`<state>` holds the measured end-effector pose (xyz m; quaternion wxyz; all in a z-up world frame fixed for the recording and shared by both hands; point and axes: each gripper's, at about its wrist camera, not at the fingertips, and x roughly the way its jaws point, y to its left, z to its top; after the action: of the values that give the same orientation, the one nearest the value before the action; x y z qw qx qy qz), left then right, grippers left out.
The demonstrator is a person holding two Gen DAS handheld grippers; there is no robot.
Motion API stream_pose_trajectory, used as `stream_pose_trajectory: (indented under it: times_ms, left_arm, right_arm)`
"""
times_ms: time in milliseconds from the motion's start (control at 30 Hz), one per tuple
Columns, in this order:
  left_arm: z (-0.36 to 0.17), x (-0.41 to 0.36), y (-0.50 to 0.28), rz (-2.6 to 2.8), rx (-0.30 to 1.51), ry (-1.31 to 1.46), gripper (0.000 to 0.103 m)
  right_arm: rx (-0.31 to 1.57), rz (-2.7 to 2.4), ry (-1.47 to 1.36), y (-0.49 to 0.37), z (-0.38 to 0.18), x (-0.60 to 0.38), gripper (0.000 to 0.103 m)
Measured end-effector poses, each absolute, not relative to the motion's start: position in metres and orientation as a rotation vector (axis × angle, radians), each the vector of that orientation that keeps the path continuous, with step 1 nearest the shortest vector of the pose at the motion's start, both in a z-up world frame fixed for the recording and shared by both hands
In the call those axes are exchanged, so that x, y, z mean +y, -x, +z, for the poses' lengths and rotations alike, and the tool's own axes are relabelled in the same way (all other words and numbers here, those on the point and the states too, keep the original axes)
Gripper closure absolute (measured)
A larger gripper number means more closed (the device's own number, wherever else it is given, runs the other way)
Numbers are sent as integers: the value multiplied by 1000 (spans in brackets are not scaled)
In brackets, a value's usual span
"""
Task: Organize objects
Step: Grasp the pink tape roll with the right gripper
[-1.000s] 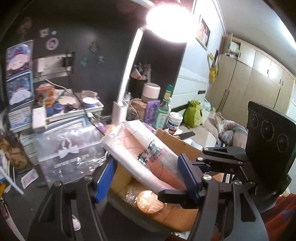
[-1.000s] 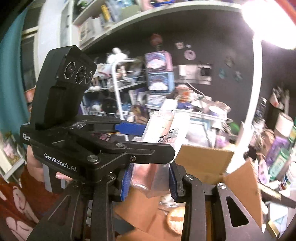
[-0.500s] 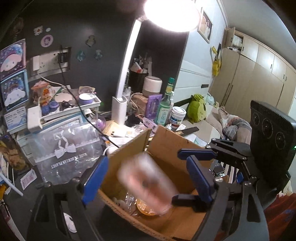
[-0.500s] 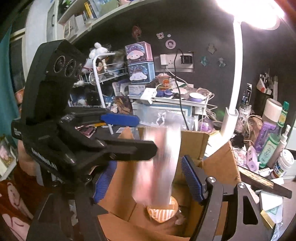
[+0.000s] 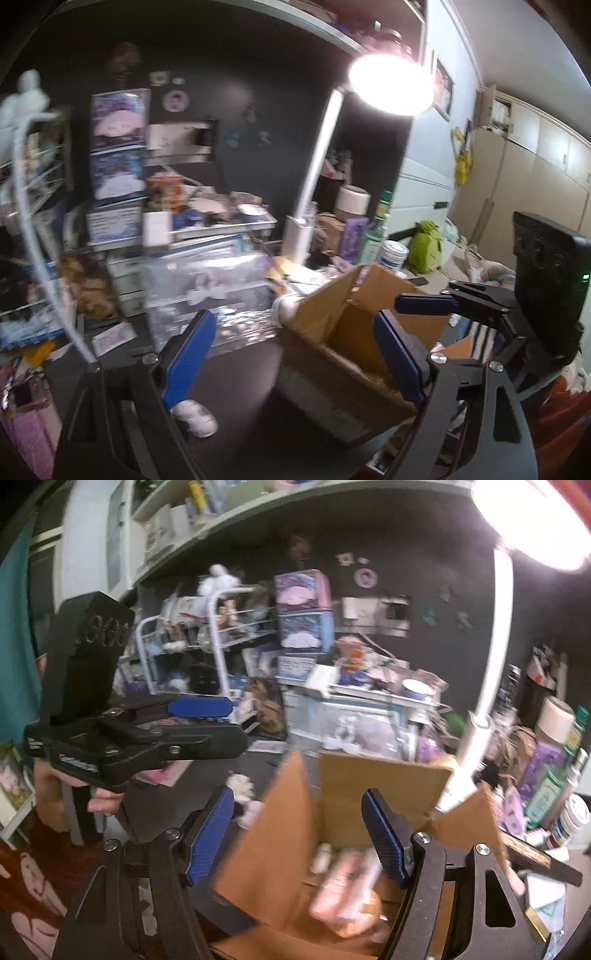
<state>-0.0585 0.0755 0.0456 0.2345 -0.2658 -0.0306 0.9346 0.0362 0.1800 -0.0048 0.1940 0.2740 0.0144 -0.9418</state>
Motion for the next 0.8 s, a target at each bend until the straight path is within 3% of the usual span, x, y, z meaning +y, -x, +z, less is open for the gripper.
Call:
stream_pose_trajectory:
  times_ms: [333,800]
  left_arm:
    - [8,-27,30,2709,-159,791,18]
    - [-93,-92,28,2643,-292,1096,18]
  right_arm:
    - [106,-2417,-794,-24,-20,66,34]
    - [94,-2347,-1139,37,-147,-13,35]
